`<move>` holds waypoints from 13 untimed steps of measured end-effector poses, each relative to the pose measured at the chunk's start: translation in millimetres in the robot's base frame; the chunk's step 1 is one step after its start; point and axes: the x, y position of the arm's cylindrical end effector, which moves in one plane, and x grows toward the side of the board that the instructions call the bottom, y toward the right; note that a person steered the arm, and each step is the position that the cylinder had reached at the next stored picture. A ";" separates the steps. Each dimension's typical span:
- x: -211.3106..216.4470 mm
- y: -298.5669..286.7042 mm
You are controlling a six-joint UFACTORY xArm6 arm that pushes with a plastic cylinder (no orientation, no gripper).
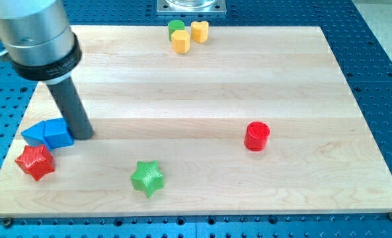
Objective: Move the green star to the red star
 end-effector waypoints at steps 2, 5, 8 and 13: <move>-2.3 79.3; 107.5 229.5; 79.5 56.2; 42.4 50.8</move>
